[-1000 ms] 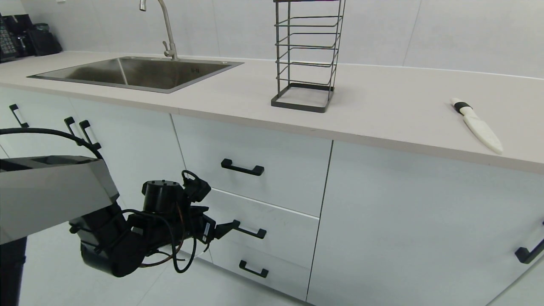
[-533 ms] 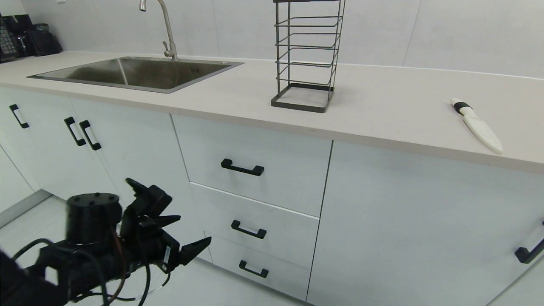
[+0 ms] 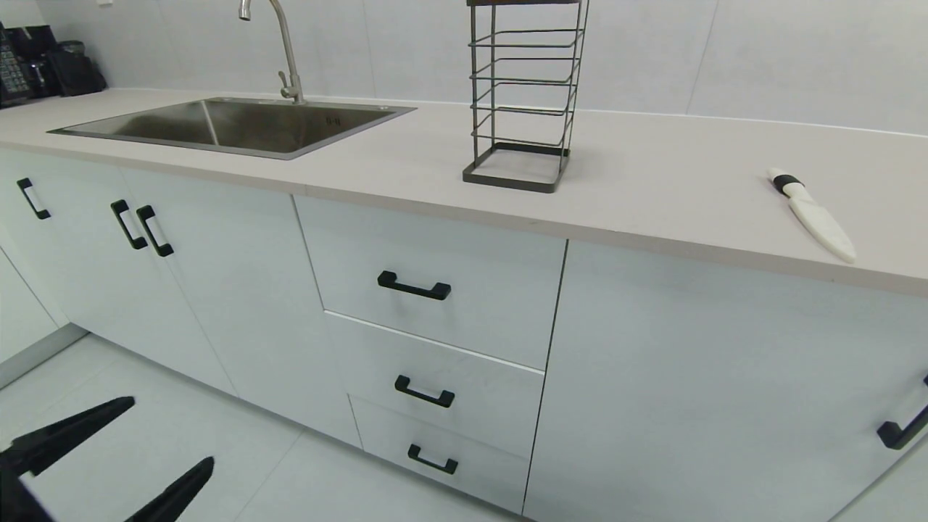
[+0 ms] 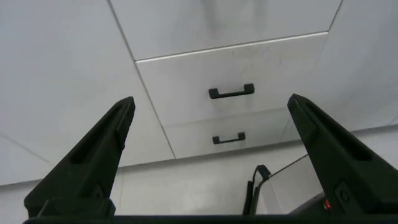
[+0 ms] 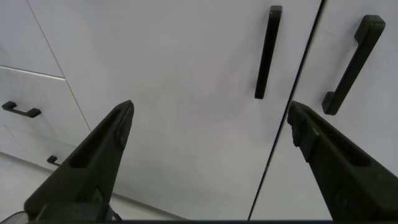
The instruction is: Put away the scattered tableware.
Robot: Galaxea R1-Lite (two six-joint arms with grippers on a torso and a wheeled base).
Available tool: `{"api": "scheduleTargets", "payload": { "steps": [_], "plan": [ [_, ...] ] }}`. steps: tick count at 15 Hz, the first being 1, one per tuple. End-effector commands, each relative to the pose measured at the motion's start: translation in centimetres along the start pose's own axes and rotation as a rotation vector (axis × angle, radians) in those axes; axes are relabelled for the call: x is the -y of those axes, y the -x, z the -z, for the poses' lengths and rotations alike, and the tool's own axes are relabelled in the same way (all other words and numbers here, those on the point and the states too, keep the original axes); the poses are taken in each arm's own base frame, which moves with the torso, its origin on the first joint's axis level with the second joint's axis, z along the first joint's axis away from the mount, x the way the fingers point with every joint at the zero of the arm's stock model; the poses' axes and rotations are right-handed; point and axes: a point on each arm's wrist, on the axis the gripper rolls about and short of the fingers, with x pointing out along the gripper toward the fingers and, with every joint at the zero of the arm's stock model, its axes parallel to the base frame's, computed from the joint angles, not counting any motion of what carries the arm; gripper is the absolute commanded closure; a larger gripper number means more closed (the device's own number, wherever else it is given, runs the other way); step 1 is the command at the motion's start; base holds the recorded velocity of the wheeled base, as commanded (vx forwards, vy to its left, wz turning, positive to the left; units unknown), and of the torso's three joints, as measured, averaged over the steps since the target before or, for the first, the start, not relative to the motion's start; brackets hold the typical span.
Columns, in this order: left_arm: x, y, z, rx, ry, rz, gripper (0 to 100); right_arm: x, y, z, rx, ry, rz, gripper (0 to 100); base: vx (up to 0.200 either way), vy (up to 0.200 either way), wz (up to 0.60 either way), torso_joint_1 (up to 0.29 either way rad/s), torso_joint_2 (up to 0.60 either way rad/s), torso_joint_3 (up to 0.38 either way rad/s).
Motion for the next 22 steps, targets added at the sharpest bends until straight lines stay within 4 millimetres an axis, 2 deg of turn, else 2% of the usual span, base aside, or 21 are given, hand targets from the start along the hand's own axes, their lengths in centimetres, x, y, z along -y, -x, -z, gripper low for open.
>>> {"api": "scheduleTargets", "payload": {
  "steps": [1,2,3,4,10,18,22],
  "plan": [
    [2.4,6.2,2.6,0.157,-0.045,-0.112,0,0.0,0.0,0.0,-0.002,0.0,0.0,0,0.0,0.0,0.0,0.0,0.0,0.0],
    [3.2,7.5,3.8,0.191,-0.057,-0.146,0,0.0,0.0,0.0,-0.002,0.0,0.0,0,0.0,0.0,0.0,0.0,0.0,0.0],
    [3.4,7.8,4.2,0.197,-0.059,-0.166,0,0.0,0.0,0.0,-0.002,0.0,0.0,0,0.0,0.0,0.0,0.0,0.0,0.0],
    [3.5,7.4,5.8,0.147,-0.037,-0.203,0,0.0,0.0,0.0,-0.002,0.0,0.0,0,0.0,0.0,0.0,0.0,0.0,0.0],
    [3.1,7.4,6.3,0.107,0.101,-0.377,0,0.0,0.0,0.0,-0.002,0.0,0.0,0,0.0,0.0,0.0,0.0,0.0,0.0],
    [3.1,7.4,6.3,0.101,0.102,-0.406,0,0.0,0.0,0.0,-0.002,0.0,0.0,0,0.0,0.0,0.0,0.0,0.0,0.0],
    [3.1,7.4,6.3,0.102,0.116,-0.405,0,0.0,0.0,0.0,-0.002,-0.002,0.0,0,0.0,0.0,-0.6,0.0,0.0,0.007]
  ]
}}
